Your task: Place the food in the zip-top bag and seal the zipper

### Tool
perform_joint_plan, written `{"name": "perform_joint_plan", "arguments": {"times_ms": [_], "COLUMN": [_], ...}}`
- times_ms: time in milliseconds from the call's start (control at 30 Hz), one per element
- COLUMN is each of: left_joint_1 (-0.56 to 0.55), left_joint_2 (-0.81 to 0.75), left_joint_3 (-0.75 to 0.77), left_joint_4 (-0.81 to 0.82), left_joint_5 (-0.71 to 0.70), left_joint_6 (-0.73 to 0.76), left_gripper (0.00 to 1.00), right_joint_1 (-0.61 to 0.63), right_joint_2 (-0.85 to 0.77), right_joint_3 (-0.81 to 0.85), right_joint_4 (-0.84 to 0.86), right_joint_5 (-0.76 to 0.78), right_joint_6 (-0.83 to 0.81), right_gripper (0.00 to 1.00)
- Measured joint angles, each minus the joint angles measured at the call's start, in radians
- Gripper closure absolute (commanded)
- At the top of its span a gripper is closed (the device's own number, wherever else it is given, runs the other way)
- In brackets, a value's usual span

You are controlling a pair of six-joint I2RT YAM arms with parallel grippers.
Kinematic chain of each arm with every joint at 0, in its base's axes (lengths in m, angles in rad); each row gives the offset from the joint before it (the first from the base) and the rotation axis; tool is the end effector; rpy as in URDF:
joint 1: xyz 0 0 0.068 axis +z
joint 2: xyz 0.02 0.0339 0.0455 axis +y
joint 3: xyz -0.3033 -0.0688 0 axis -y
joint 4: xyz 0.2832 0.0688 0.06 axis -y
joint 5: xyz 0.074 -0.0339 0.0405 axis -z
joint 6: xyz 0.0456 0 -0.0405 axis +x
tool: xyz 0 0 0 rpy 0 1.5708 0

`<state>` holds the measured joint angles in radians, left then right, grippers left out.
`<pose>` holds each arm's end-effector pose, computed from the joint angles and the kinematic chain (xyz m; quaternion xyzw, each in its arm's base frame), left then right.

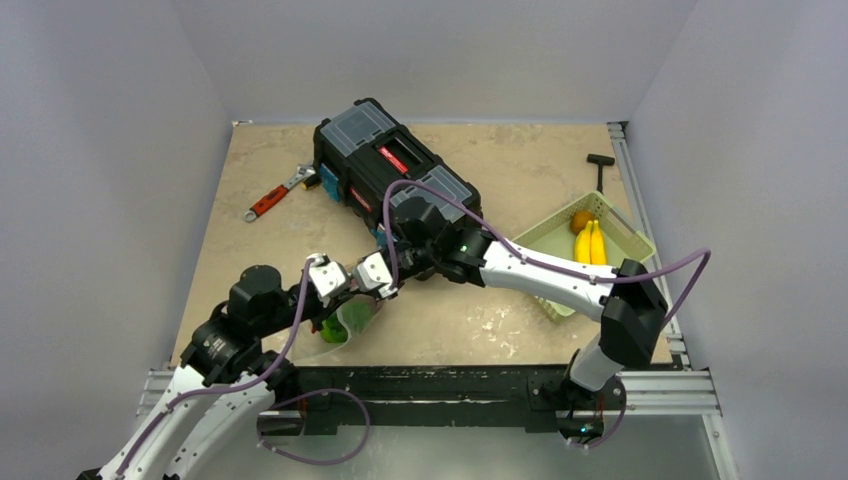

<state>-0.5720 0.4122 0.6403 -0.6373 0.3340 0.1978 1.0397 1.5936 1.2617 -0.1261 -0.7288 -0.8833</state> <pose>0.0859 -0.0731 0.3109 0.3941 0.7298 -0.2372 0.5058 0.1820 0.3698 0.3334 -0.7583 0.2997 0.3403 0.4683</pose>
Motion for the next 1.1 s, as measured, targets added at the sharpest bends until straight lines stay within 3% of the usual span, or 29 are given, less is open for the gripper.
{"name": "perform_joint_plan", "arguments": {"times_ms": [167, 333, 633, 933, 1100], "left_joint_1": [-0.001, -0.001, -0.001, -0.001, -0.001], "left_joint_2": [0.001, 0.01, 0.013, 0.013, 0.013], "left_joint_3": [0.0, 0.0, 0.0, 0.0, 0.0], "left_joint_4": [0.055, 0.072, 0.075, 0.075, 0.075], "left_joint_5": [0.002, -0.001, -0.001, -0.001, 0.0], "left_joint_6": [-0.003, -0.004, -0.004, -0.005, -0.005], "left_gripper": [1.0, 1.0, 1.0, 1.0, 1.0], "right_joint_1": [0.029, 0.035, 0.049, 0.055, 0.055], "right_joint_2": [-0.138, -0.284, -0.319, -0.27, -0.26], "right_joint_3": [-0.222, -0.365, -0.374, -0.343, -0.32], "right_joint_4": [0.226, 0.352, 0.449, 0.406, 0.387], "right_joint_5": [0.148, 0.258, 0.338, 0.317, 0.298], "right_joint_6": [0.134, 0.224, 0.313, 0.282, 0.253], "right_gripper": [0.42, 0.49, 0.68, 0.64, 0.68]}}
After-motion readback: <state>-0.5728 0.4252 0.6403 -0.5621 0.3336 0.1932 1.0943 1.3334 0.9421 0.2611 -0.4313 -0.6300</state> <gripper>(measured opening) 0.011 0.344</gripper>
